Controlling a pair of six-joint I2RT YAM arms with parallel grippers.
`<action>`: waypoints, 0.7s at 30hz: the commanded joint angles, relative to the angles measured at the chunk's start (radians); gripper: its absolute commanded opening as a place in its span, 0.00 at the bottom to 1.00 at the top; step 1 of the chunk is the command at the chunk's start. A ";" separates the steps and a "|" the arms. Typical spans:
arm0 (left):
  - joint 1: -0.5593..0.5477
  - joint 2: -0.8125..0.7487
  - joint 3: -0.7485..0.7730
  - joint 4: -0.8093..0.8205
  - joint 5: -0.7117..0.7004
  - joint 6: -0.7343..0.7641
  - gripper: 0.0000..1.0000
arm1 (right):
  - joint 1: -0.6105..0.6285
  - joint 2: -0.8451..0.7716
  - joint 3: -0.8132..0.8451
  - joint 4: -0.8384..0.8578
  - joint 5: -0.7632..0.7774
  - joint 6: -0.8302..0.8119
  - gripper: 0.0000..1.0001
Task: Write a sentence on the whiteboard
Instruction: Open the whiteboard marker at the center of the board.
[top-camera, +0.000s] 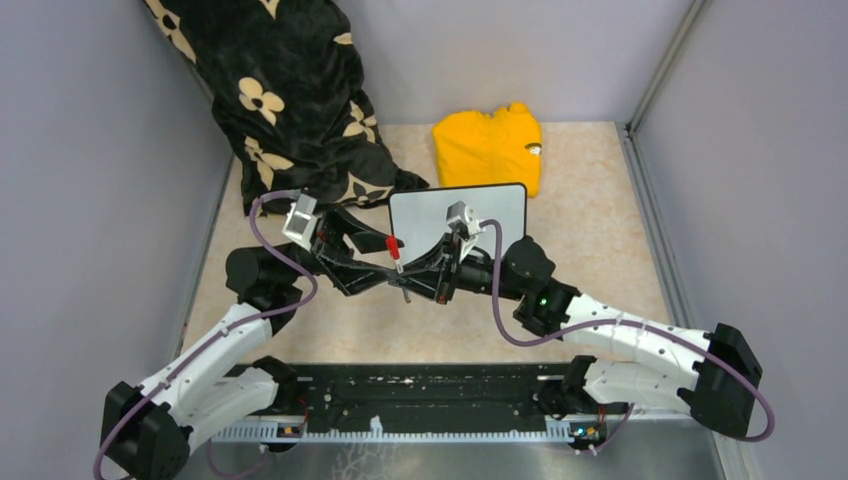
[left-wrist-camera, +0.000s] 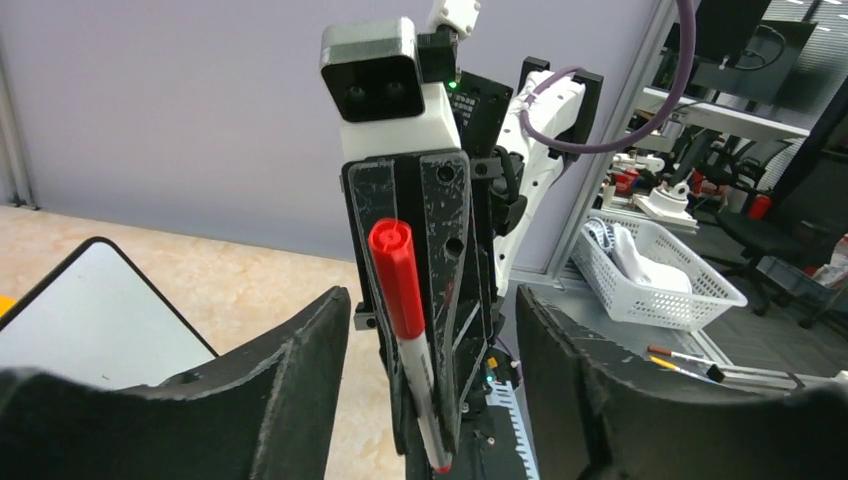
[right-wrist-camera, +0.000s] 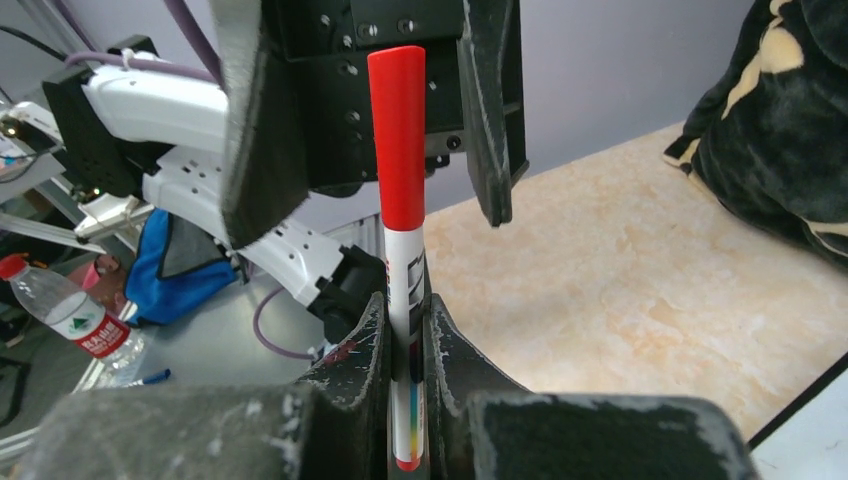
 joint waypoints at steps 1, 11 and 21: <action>-0.004 -0.020 0.014 0.011 0.017 0.017 0.70 | 0.020 -0.026 0.044 -0.038 -0.001 -0.056 0.00; -0.004 -0.013 0.026 -0.005 0.037 0.018 0.63 | 0.047 -0.011 0.048 -0.051 0.007 -0.083 0.00; -0.013 -0.002 0.032 -0.008 0.048 0.014 0.43 | 0.053 -0.015 0.031 -0.029 0.037 -0.099 0.00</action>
